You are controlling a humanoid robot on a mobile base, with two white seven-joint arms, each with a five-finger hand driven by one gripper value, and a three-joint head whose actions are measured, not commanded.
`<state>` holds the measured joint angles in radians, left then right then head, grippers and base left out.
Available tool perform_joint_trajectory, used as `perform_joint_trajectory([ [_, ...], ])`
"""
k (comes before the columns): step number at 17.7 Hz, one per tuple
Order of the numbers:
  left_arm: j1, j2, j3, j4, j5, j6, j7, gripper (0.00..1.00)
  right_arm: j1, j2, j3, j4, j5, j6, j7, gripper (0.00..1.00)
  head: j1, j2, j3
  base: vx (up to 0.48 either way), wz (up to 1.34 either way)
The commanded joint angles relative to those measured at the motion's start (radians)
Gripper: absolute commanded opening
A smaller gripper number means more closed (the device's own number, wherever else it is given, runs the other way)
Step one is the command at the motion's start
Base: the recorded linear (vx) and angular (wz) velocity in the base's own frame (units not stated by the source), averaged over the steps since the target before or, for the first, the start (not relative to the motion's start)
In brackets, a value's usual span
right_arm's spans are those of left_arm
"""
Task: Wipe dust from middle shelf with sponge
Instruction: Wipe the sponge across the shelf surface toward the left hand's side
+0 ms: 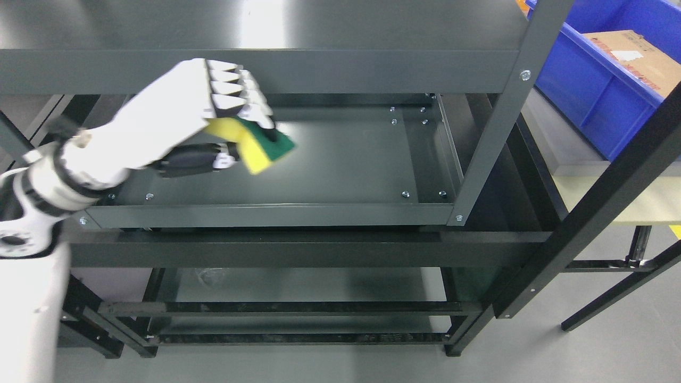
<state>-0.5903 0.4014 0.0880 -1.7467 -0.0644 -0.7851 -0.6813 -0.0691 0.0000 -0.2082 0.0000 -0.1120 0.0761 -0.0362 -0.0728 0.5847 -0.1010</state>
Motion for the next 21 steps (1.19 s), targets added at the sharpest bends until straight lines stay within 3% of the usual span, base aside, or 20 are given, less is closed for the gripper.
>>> perform_joint_trajectory([
  [1,0.177,0.289,0.413,0.045,0.144,0.000,0.000,0.00,0.000,-0.017,0.000,-0.017,0.000,0.001,-0.001,1.00,0.0000,0.000,0.000,0.000,0.00],
  [6,0.296,0.359,0.591,0.098,0.262,0.000,0.000,0.00,0.000,-0.017,0.001,-0.017,0.000,0.001,-0.001,1.00,0.0000,0.000,0.000,0.000,0.00],
  [11,0.368,0.366,0.601,0.115,0.284,0.000,0.000,0.01,0.000,-0.017,0.000,-0.017,0.000,0.001,-0.001,1.00,0.0000,0.000,0.000,0.000,0.00],
  [14,0.334,0.356,0.474,0.096,0.282,0.000,0.008,0.00,0.000,-0.017,0.000,-0.017,0.000,0.001,-0.001,1.00,0.0000,0.000,0.000,0.000,0.00],
  [17,0.189,0.330,0.255,0.069,0.246,0.000,0.008,0.00,0.000,-0.017,0.000,-0.017,0.000,0.001,-0.001,1.00,0.0000,0.000,0.000,0.000,0.00],
  [21,0.029,0.199,0.034,0.033,0.149,0.000,0.005,0.00,0.000,-0.017,0.001,-0.017,0.000,0.001,-0.001,1.00,0.0000,0.000,0.000,0.000,0.00],
])
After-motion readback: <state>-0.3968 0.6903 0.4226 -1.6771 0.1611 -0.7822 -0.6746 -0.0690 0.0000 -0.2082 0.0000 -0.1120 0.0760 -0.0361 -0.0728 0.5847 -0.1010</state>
